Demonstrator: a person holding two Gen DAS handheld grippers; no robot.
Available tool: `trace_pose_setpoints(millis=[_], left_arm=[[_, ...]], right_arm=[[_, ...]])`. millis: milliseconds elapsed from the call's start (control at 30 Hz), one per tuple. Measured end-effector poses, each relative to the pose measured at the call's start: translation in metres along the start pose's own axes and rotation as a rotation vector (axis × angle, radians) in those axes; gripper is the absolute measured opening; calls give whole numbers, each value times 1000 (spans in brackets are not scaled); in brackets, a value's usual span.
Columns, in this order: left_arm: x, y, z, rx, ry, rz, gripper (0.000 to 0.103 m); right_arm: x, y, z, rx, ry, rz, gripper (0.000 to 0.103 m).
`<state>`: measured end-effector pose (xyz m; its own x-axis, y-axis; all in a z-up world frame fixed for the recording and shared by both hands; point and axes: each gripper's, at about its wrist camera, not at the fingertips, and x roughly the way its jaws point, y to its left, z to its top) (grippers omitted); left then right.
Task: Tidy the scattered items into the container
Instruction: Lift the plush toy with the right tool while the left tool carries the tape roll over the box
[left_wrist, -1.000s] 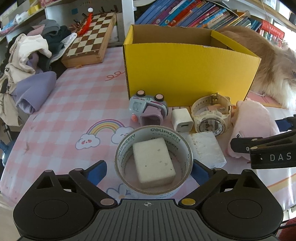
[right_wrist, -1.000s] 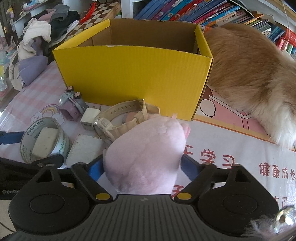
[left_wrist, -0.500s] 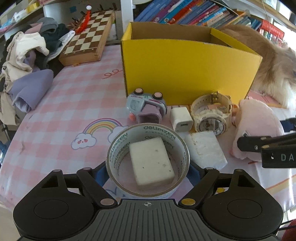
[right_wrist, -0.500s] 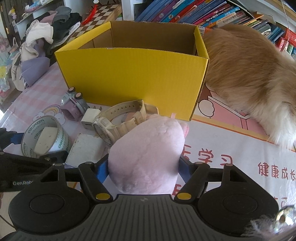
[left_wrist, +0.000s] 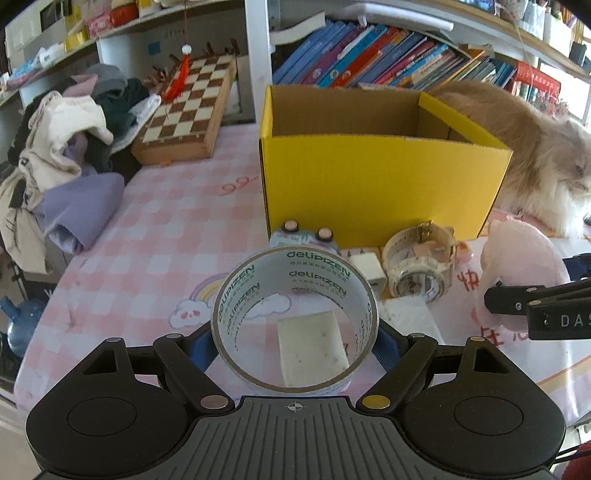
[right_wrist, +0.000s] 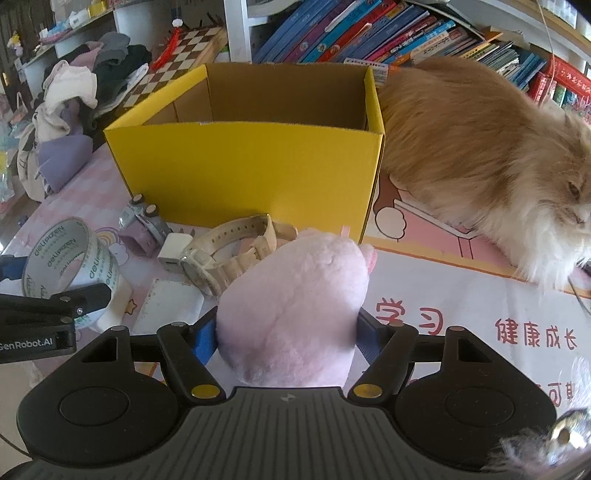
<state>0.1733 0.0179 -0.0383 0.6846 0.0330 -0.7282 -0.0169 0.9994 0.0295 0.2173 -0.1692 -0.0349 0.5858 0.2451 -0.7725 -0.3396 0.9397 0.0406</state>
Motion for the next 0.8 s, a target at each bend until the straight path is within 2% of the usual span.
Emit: trace_pose_setpoints(millis=[300, 500, 800], left_arm=[[-21, -11, 13, 43, -73, -41, 85], [-40, -21, 27, 83, -156, -62, 85], [-65, -28, 52, 112, -267, -82, 85]], right_arm=[[-23, -4, 3, -8, -76, -5, 71], [-40, -9, 7, -13, -138, -6, 71], [-65, -26, 29, -15, -241, 31, 71]])
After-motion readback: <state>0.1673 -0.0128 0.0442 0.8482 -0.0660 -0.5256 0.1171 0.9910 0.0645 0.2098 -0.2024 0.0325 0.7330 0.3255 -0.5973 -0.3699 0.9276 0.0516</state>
